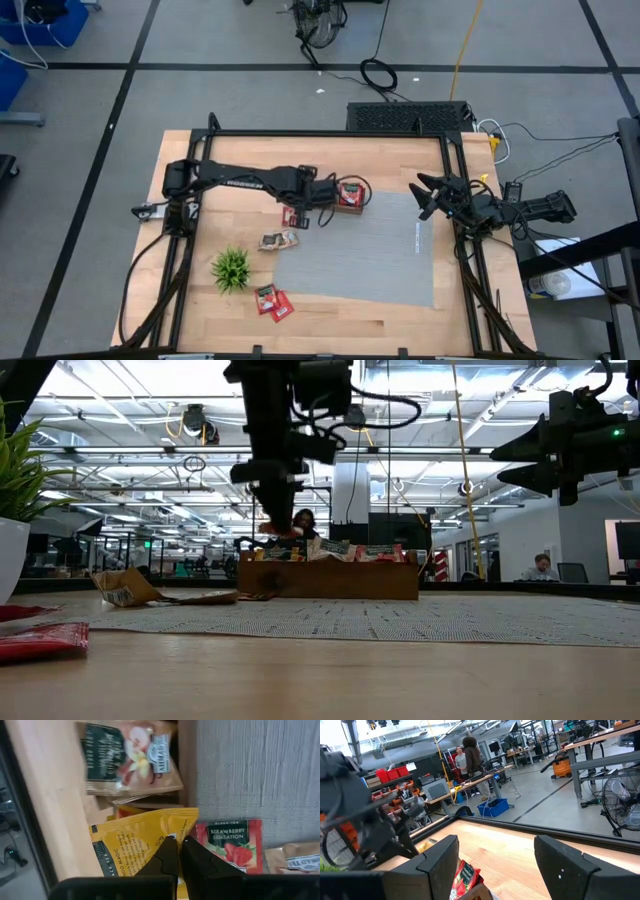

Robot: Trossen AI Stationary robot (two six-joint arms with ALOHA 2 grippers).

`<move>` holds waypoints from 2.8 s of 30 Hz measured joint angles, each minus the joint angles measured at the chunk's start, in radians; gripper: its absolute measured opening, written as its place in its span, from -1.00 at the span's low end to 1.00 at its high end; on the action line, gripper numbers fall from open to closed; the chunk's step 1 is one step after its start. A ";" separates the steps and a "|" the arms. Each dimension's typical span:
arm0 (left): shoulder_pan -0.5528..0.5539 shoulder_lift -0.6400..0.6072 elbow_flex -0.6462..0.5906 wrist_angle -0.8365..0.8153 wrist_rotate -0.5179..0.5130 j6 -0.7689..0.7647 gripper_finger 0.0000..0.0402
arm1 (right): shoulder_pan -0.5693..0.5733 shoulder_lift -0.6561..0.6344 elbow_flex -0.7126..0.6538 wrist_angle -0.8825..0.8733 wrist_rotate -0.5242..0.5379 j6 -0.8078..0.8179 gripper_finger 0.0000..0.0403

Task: Pick & Place Tea
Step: Put the yellow tea bag into the left section of the wooden organizer, then put the gold tea bag into the middle section of the wooden organizer

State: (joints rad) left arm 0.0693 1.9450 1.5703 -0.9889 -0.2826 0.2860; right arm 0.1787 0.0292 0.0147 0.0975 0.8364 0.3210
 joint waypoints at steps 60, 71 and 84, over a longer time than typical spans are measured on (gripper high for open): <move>-0.012 -0.001 0.377 -0.468 0.302 -0.454 -0.08 | 0.000 0.000 0.000 0.000 0.000 0.000 0.20; -0.109 -0.001 0.407 -0.513 0.598 -0.760 -0.08 | 0.000 0.000 0.000 0.000 0.000 0.000 0.20; -0.153 -0.001 0.347 -0.500 0.513 -0.760 -0.08 | 0.000 0.000 0.000 0.000 0.000 0.000 0.20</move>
State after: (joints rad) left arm -0.0837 1.9438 1.9173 -1.4890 0.2304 -0.4736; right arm 0.1786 0.0294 0.0151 0.0975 0.8364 0.3210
